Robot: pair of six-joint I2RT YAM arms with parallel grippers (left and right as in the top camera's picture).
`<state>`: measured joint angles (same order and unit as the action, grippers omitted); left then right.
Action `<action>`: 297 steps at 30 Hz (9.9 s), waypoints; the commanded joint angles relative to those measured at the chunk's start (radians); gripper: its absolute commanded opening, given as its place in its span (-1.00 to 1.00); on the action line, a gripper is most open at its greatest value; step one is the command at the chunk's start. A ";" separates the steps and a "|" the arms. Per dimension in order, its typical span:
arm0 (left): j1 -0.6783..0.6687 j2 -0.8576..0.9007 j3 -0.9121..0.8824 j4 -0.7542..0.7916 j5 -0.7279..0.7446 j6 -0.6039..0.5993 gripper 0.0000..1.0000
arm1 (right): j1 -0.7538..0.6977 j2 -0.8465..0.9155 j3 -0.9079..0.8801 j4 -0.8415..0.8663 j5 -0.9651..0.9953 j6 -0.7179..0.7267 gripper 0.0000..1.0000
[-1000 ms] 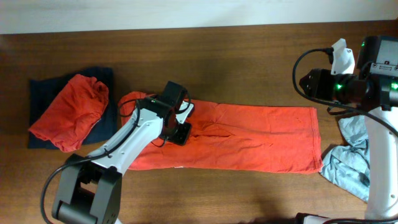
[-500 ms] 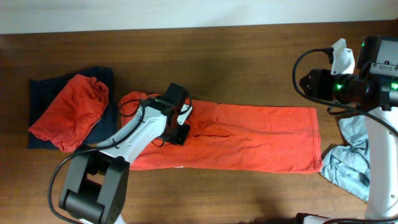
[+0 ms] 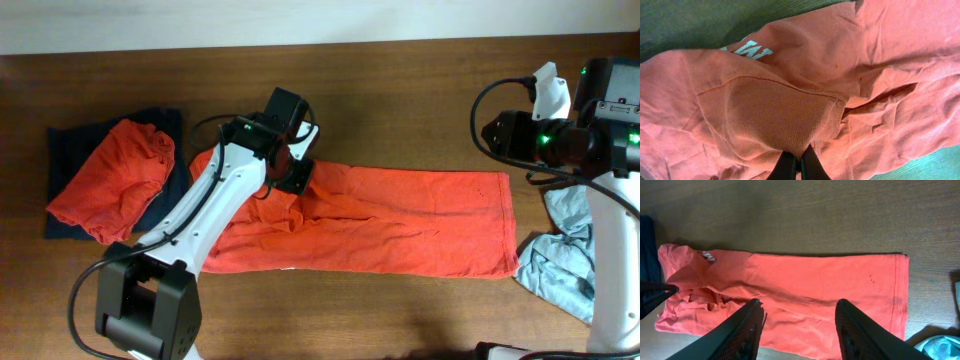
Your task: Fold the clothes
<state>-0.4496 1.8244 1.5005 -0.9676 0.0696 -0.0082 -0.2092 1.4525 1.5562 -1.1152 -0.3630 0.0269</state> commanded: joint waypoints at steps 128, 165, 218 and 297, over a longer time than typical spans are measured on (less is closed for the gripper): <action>-0.064 -0.099 -0.146 -0.200 -0.436 -0.253 -0.99 | 0.006 0.004 0.002 -0.006 0.021 0.008 0.00; 0.053 -0.094 -0.153 -0.072 -0.258 -0.169 0.11 | 0.006 0.004 0.002 0.015 0.039 0.008 0.03; 0.417 0.207 -0.193 0.358 -0.163 -0.118 -0.99 | 0.011 0.558 -0.006 -0.035 0.182 0.102 -0.46; 0.232 0.157 -0.108 0.202 -0.048 -0.039 -0.74 | 0.039 0.604 -0.314 0.261 0.151 0.206 -0.46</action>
<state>-0.2256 1.9728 1.4090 -0.7734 0.0200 -0.0669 -0.1852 2.0018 1.2873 -0.9695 -0.2428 0.1822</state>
